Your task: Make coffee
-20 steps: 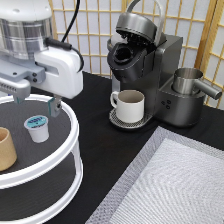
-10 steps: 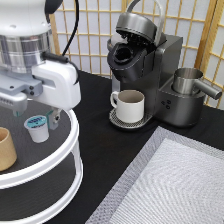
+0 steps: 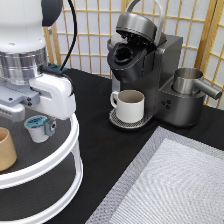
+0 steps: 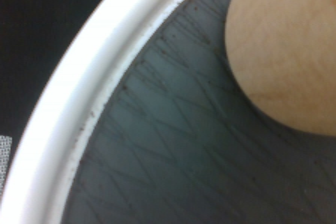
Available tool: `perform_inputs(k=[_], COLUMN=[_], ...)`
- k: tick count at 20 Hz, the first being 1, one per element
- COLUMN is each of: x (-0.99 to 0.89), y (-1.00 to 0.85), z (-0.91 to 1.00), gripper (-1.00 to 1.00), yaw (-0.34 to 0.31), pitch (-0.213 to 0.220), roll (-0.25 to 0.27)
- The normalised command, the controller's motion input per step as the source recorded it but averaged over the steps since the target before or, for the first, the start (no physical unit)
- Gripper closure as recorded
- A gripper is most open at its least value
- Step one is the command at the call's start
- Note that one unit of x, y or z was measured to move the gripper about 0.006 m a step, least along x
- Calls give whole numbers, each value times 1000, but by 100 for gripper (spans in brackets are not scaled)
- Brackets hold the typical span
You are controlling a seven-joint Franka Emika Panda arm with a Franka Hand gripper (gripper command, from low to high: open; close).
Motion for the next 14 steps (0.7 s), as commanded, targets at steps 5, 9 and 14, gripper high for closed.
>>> perform_inputs(k=[5,9,14], x=[-58,-156,-78], y=[38,0,8], z=[-101,-147,79], gripper=[100,100,100], yaw=[0,0,0], pitch=[-21,-48,-53], roll=[0,0,0])
